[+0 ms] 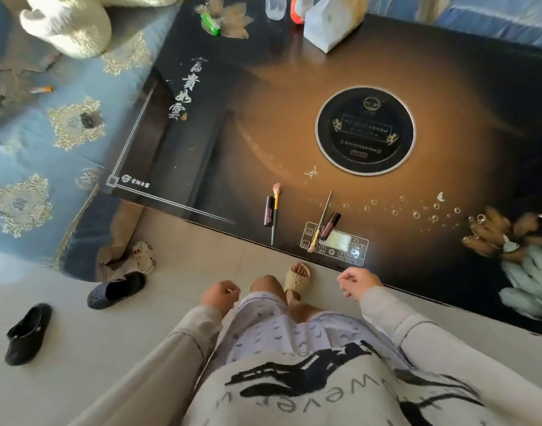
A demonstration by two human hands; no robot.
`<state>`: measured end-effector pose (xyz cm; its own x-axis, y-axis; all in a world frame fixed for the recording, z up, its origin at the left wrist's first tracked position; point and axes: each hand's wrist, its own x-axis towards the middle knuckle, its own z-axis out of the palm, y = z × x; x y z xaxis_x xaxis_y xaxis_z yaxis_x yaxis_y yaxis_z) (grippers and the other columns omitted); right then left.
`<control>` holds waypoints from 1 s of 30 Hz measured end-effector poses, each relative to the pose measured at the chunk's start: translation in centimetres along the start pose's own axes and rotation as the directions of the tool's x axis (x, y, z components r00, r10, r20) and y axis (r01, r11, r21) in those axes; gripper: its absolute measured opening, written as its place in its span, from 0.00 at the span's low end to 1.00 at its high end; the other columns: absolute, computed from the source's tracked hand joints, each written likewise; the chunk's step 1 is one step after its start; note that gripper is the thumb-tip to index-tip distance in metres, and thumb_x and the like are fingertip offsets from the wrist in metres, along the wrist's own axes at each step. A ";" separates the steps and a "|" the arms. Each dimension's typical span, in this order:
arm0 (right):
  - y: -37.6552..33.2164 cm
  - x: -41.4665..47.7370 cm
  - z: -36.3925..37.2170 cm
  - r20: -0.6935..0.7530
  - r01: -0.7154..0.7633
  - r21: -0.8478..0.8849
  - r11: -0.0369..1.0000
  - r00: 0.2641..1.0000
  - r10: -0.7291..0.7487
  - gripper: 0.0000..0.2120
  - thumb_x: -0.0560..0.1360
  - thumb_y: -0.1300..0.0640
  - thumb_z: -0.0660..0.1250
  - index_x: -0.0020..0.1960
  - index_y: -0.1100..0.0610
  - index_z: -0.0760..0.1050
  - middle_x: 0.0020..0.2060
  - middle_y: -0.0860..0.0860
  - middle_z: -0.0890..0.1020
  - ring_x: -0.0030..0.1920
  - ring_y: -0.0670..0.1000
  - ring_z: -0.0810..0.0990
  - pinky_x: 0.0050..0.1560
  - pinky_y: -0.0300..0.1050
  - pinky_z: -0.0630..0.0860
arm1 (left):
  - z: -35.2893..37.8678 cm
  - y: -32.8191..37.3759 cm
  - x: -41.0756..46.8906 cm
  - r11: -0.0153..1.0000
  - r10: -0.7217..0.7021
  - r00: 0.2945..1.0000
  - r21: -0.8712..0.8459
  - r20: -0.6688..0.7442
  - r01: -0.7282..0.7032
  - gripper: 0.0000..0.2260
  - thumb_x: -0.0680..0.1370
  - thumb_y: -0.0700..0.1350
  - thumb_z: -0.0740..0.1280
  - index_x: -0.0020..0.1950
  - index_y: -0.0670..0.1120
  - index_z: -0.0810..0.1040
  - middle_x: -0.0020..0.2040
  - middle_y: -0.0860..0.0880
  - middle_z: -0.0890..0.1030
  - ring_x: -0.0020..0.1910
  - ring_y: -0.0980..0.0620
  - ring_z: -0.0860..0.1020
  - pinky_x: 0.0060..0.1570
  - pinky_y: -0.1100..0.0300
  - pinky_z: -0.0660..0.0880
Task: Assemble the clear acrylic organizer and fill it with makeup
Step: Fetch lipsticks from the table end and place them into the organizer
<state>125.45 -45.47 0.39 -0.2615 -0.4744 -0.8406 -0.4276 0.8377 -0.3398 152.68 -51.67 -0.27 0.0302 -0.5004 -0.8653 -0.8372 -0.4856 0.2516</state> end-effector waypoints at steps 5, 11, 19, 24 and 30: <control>-1.3 1.4 0.0 -0.065 -0.047 0.113 0.992 0.996 0.055 0.08 0.74 0.63 0.62 0.49 0.62 0.78 0.35 0.54 0.78 0.33 0.51 0.75 0.28 0.31 0.68 | -2.4 5.1 2.5 0.988 0.128 0.988 0.099 -0.084 -0.120 0.13 0.77 0.41 0.61 0.60 0.43 0.75 0.58 0.40 0.80 0.56 0.42 0.77 0.55 0.56 0.72; -4.6 4.7 -1.0 -0.150 -0.063 0.259 0.964 0.983 0.104 0.13 0.74 0.62 0.65 0.58 0.61 0.74 0.43 0.56 0.77 0.43 0.53 0.74 0.42 0.41 0.70 | -4.2 10.8 6.6 0.965 0.240 0.967 0.136 -0.091 -0.226 0.21 0.76 0.46 0.64 0.68 0.44 0.66 0.64 0.41 0.74 0.62 0.44 0.73 0.61 0.55 0.69; -7.9 9.6 -1.5 -0.306 -0.132 0.264 0.955 0.928 0.213 0.21 0.71 0.55 0.69 0.62 0.57 0.69 0.51 0.56 0.82 0.45 0.54 0.78 0.42 0.39 0.69 | -3.3 14.6 11.2 0.949 0.251 0.960 0.226 -0.126 -0.219 0.16 0.75 0.45 0.64 0.59 0.41 0.67 0.58 0.40 0.73 0.53 0.40 0.75 0.45 0.56 0.67; -8.4 10.9 -0.9 -0.407 -0.208 0.226 0.952 0.867 0.286 0.17 0.69 0.54 0.70 0.56 0.56 0.72 0.51 0.56 0.81 0.45 0.55 0.78 0.41 0.40 0.69 | -2.5 15.5 12.2 0.955 0.229 0.964 0.223 -0.132 -0.196 0.14 0.76 0.42 0.63 0.59 0.40 0.67 0.58 0.40 0.74 0.53 0.41 0.76 0.44 0.54 0.70; -8.2 11.8 -0.7 -0.423 -0.194 0.212 0.958 0.865 0.269 0.12 0.70 0.57 0.69 0.52 0.59 0.74 0.48 0.57 0.81 0.40 0.53 0.73 0.39 0.41 0.68 | -2.7 15.8 12.9 0.947 0.202 0.968 0.281 -0.151 -0.154 0.13 0.75 0.43 0.63 0.57 0.39 0.68 0.56 0.39 0.76 0.53 0.39 0.77 0.47 0.52 0.73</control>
<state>125.28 -58.08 -6.44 -0.7072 -0.3000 -0.6402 -0.1757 0.9517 -0.2519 141.30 -67.74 -6.25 -0.0570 -0.6907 -0.7209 -0.9513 -0.1814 0.2491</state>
